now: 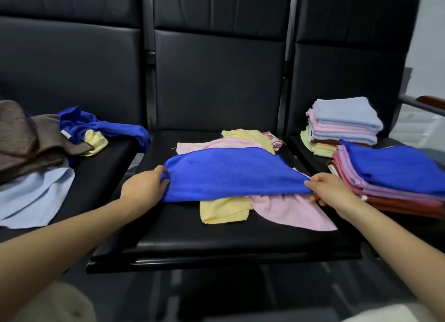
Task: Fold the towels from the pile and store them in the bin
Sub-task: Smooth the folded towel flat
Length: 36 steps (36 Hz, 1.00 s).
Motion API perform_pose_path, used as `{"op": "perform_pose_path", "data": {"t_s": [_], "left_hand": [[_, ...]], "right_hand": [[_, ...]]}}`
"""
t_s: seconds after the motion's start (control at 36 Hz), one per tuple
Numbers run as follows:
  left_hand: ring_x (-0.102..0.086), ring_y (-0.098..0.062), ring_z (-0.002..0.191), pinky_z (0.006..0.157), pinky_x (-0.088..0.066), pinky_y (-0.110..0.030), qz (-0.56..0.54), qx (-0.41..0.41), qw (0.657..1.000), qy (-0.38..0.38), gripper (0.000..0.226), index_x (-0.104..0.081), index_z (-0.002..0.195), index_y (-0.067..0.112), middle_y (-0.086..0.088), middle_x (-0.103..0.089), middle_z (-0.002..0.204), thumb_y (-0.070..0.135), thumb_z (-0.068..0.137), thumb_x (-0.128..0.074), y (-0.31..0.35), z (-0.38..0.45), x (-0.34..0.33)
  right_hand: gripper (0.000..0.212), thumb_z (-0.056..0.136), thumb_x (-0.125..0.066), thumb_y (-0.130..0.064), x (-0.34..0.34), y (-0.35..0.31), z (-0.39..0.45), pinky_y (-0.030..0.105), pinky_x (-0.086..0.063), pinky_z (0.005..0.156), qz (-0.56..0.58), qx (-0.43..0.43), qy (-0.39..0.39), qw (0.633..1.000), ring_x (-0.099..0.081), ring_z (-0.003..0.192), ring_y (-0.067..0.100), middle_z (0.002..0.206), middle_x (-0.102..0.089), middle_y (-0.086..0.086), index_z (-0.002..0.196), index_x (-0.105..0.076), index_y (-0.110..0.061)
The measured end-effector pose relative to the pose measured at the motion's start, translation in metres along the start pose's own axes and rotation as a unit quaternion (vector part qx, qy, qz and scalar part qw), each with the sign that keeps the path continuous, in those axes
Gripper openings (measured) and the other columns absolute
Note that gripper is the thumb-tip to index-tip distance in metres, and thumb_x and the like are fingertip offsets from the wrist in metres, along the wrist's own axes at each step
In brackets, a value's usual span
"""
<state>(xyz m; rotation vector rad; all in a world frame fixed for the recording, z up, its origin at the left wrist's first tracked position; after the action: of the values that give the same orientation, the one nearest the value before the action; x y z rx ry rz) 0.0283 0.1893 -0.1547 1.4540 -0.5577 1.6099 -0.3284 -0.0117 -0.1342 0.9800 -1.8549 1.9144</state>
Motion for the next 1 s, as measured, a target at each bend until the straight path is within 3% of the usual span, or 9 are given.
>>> {"op": "perform_pose_path", "data": {"t_s": [0.19, 0.31, 0.36, 0.44, 0.53, 0.61, 0.72, 0.83, 1.0], "left_hand": [[-0.060, -0.027, 0.103, 0.077, -0.047, -0.035, -0.024, 0.006, 1.000, 0.005, 0.043, -0.042, 0.136, 0.024, -0.007, -0.059, 0.117, 0.036, 0.096, -0.048, 0.000, -0.003, -0.002], [-0.060, -0.024, 0.104, 0.085, -0.047, -0.035, -0.150, 0.083, 0.985, -0.031, 0.049, -0.044, 0.135, 0.019, -0.004, -0.063, 0.113, 0.035, 0.090, -0.055, -0.003, 0.008, -0.002], [-0.059, -0.025, 0.110, 0.089, -0.045, -0.034, -0.205, 0.121, 0.970, -0.044, 0.050, -0.045, 0.136, 0.016, -0.006, -0.063, 0.121, 0.033, 0.091, -0.057, -0.002, 0.013, 0.000], [-0.054, -0.026, 0.118, 0.094, -0.043, -0.033, -0.271, 0.168, 0.946, -0.058, 0.053, -0.045, 0.139, 0.012, -0.009, -0.056, 0.132, 0.031, 0.092, -0.058, 0.000, 0.017, 0.000], [-0.057, -0.023, 0.094, 0.077, -0.047, -0.031, -0.336, 0.206, 0.916, -0.078, 0.039, -0.055, 0.124, 0.013, -0.009, -0.059, 0.113, 0.032, 0.090, -0.061, 0.003, 0.018, -0.004], [-0.053, -0.016, 0.070, 0.055, -0.040, -0.027, -0.385, 0.232, 0.887, -0.110, 0.031, -0.064, 0.109, 0.008, -0.006, -0.060, 0.090, 0.031, 0.088, -0.066, 0.004, 0.021, -0.009], [-0.058, -0.016, 0.074, 0.056, -0.044, -0.026, -0.482, 0.267, 0.825, -0.125, 0.027, -0.060, 0.103, 0.008, -0.005, -0.064, 0.094, 0.026, 0.086, -0.071, 0.002, 0.026, -0.010], [-0.060, -0.020, 0.086, 0.073, -0.047, -0.029, -0.495, 0.235, 0.829, -0.110, 0.020, -0.067, 0.093, 0.009, -0.007, -0.067, 0.097, 0.026, 0.085, -0.071, 0.005, 0.033, -0.011], [-0.062, -0.019, 0.081, 0.070, -0.049, -0.030, -0.531, 0.211, 0.815, -0.097, 0.007, -0.062, 0.084, 0.015, -0.004, -0.067, 0.095, 0.019, 0.089, -0.064, 0.004, 0.035, -0.013]], "right_hand": [[0.020, 0.091, -0.055, -0.009, -0.010, -0.006, 0.001, 0.030, -0.045, 0.060, -0.008, -0.006, -0.027, 1.000, -0.055, 0.063, 0.020, 0.072, -0.058, 0.007, 0.072, -0.059, -0.012], [0.028, 0.093, -0.061, -0.035, -0.017, -0.012, 0.011, 0.040, -0.051, 0.090, 0.112, -0.079, -0.027, 0.990, -0.063, 0.099, 0.030, 0.102, -0.066, 0.011, 0.103, -0.067, -0.009], [0.036, 0.090, -0.064, -0.042, -0.023, -0.017, 0.012, 0.038, -0.049, 0.088, 0.185, -0.093, -0.054, 0.977, -0.064, 0.102, 0.030, 0.107, -0.068, 0.011, 0.105, -0.068, -0.009], [0.026, 0.093, -0.062, -0.035, -0.032, -0.023, 0.010, 0.032, -0.051, 0.071, 0.294, -0.113, -0.107, 0.943, -0.068, 0.081, 0.022, 0.089, -0.071, 0.007, 0.097, -0.068, -0.010], [0.025, 0.093, -0.062, -0.032, -0.041, -0.028, 0.013, 0.034, -0.052, 0.069, 0.359, -0.151, -0.156, 0.908, -0.069, 0.064, 0.023, 0.074, -0.072, 0.009, 0.090, -0.068, -0.008], [0.024, 0.086, -0.071, -0.030, -0.045, -0.029, 0.018, 0.038, -0.053, 0.075, 0.356, -0.206, -0.157, 0.898, -0.068, 0.069, 0.028, 0.074, -0.072, 0.012, 0.088, -0.068, -0.006], [0.042, 0.070, -0.082, -0.031, -0.046, -0.029, 0.021, 0.038, -0.056, 0.082, 0.332, -0.240, -0.165, 0.897, -0.070, 0.087, 0.029, 0.095, -0.075, 0.011, 0.106, -0.071, -0.012], [0.042, 0.065, -0.080, -0.027, -0.045, -0.032, 0.027, 0.034, -0.060, 0.060, 0.326, -0.211, -0.170, 0.906, -0.072, 0.070, 0.027, 0.085, -0.076, 0.010, 0.103, -0.071, -0.012], [0.047, 0.083, -0.070, -0.045, -0.050, -0.022, 0.025, 0.035, -0.055, 0.072, 0.295, -0.236, -0.168, 0.910, -0.069, 0.085, 0.030, 0.104, -0.072, 0.014, 0.109, -0.068, -0.006]]}}
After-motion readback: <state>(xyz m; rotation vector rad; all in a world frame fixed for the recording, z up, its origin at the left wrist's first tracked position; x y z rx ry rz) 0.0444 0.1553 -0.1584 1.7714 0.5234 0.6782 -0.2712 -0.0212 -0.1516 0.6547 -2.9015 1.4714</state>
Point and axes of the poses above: each hand's wrist, its own z-axis towards the middle knuckle, its own x-axis out of the back of the hand, y = z × x, the point moved 5 cm from there along z, towards the middle knuckle
